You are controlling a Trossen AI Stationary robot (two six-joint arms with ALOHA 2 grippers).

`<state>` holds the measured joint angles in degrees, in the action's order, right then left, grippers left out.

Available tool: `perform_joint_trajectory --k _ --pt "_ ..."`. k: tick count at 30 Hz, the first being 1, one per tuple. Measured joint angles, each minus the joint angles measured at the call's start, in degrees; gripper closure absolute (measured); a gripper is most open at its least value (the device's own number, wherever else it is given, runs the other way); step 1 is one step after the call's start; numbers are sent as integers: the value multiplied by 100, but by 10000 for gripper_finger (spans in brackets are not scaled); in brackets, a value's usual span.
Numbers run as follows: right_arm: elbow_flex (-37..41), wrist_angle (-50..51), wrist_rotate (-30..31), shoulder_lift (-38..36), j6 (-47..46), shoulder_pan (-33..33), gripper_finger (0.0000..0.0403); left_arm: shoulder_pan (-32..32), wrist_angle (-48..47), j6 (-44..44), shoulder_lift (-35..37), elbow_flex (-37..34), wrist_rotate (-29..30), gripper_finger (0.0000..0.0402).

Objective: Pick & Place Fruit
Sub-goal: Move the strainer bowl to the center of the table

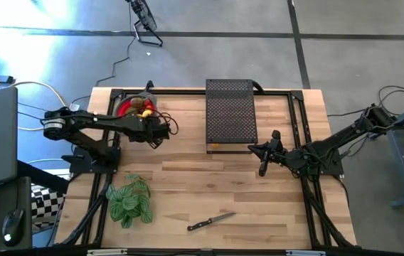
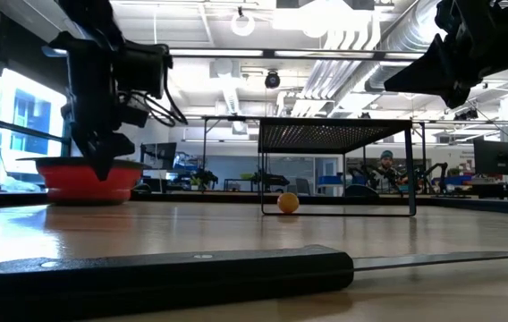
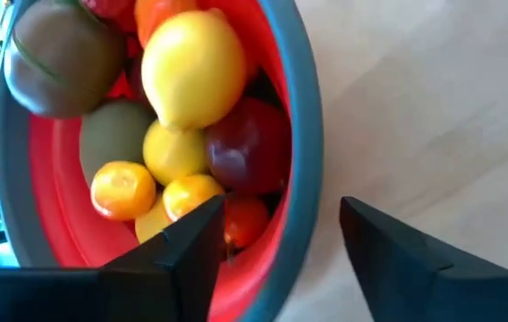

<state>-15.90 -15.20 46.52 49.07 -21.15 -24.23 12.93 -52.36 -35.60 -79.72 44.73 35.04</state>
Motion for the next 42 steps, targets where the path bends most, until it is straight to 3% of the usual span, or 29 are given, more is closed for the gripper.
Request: perform_joint_trajectory --k 11,18,27,33,42 --pt "0 0 -15 -1 9 1 400 207 602 688 0 2 -187 318" --pt "0 2 -17 0 86 0 400 205 608 738 5 3 -671 384" --pt "0 2 -17 0 149 0 400 207 621 735 7 11 -1102 361" --pt "0 0 -17 0 153 0 400 207 606 742 7 22 -1147 384" --pt "0 2 -19 0 190 0 400 23 562 1069 4 404 -1522 380"
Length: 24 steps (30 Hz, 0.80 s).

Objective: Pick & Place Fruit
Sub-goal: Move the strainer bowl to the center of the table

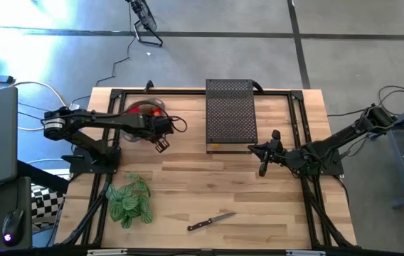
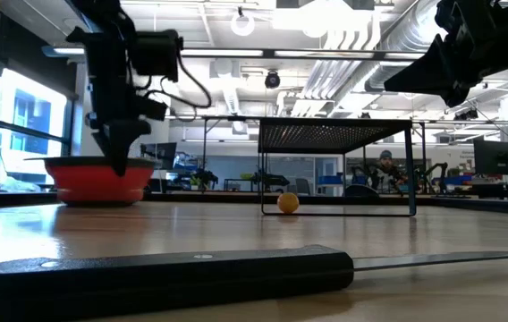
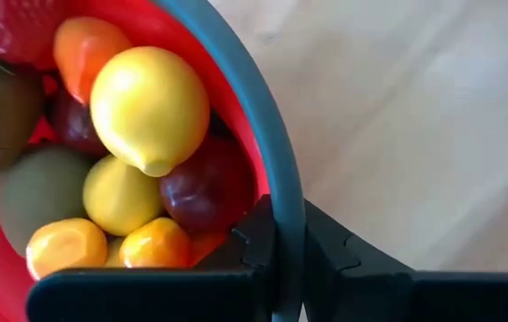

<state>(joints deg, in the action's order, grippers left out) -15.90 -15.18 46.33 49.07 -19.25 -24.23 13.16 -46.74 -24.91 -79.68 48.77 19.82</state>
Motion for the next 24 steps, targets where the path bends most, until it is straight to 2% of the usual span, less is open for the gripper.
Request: perform_joint_trajectory --k 6,15,24 --pt "0 0 2 0 141 0 400 -370 38 -1 -2 175 -147 387" --pt "0 -2 0 1 155 0 400 -1388 148 -837 -2 182 -252 387" --pt "0 -77 12 1 304 2 400 -2296 1222 -1433 -72 191 -550 386"
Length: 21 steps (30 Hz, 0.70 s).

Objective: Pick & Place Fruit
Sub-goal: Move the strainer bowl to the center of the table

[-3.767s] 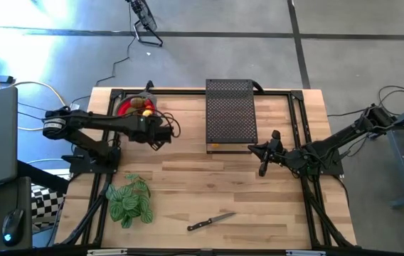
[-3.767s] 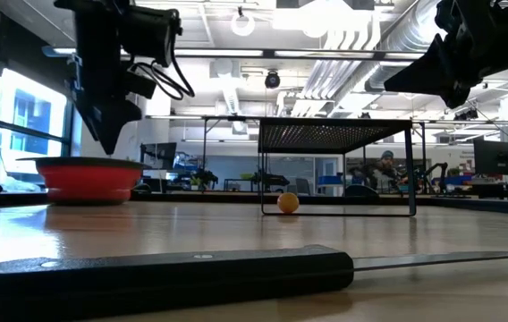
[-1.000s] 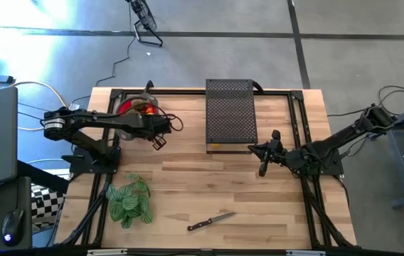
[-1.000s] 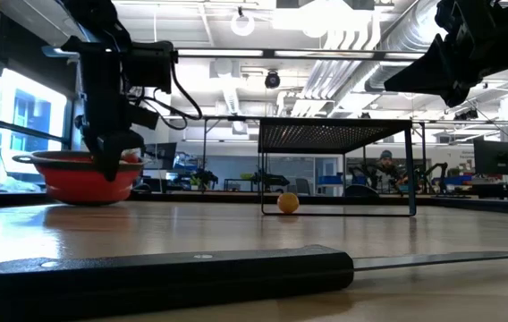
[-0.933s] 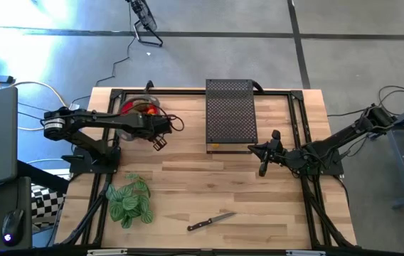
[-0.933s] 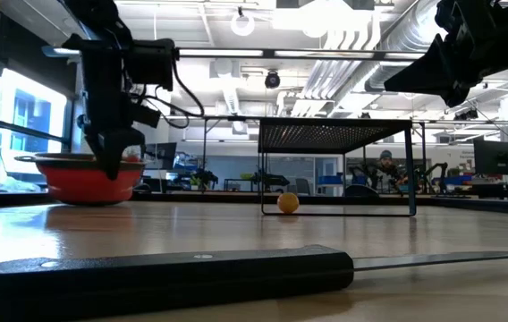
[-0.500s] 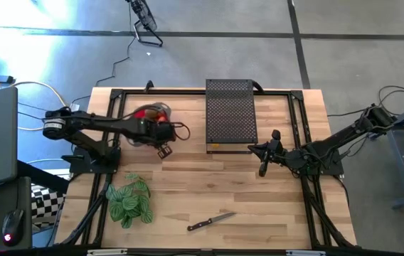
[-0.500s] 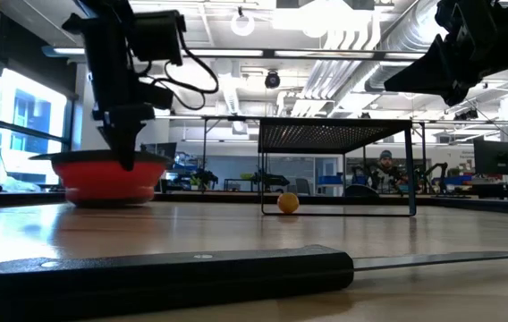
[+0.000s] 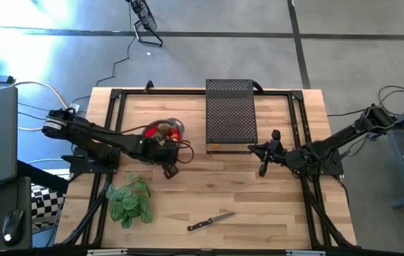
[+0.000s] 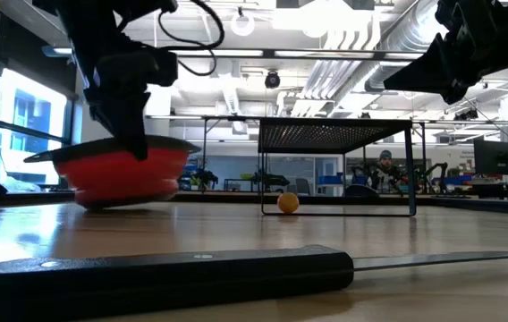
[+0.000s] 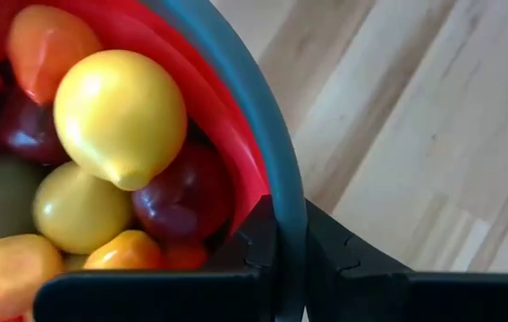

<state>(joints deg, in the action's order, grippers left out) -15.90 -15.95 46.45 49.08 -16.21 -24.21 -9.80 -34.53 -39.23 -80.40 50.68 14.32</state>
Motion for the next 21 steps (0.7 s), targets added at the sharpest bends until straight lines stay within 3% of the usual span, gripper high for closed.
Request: perform_joint_trajectory --k 11,21 --pt "0 -60 -8 -2 11 0 400 -351 840 -282 -952 45 -465 385" --pt "0 -101 -6 -2 108 0 400 -579 266 -150 -1038 884 -764 385"
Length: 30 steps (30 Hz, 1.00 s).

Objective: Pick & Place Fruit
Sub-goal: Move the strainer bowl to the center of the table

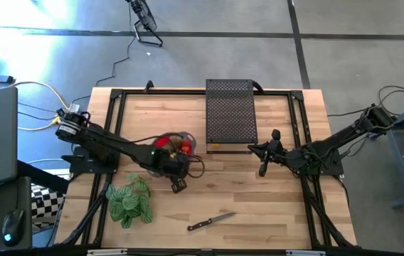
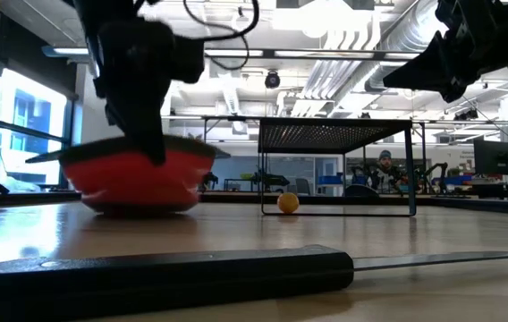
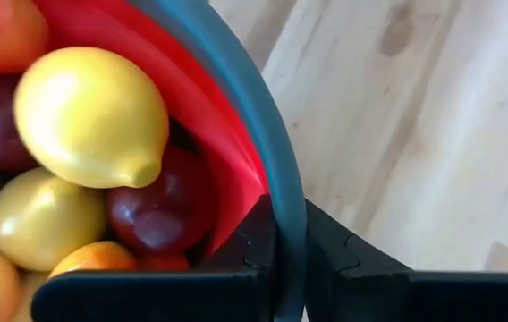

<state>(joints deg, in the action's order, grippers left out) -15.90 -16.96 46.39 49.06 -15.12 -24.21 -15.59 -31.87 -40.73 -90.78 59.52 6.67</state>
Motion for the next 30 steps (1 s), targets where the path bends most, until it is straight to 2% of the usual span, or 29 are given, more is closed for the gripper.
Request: perform_joint_trajectory --k 7,15,23,30 --pt "0 1 -4 0 1 -2 400 -123 -87 -99 0 300 -136 385" --pt "0 1 -2 0 43 0 400 -592 -6 -632 -24 316 -136 378" --pt "0 1 15 0 43 0 400 -1022 519 -1049 -26 316 -34 382" --pt "0 1 11 0 43 0 400 -1076 688 -1073 -267 322 -139 378"
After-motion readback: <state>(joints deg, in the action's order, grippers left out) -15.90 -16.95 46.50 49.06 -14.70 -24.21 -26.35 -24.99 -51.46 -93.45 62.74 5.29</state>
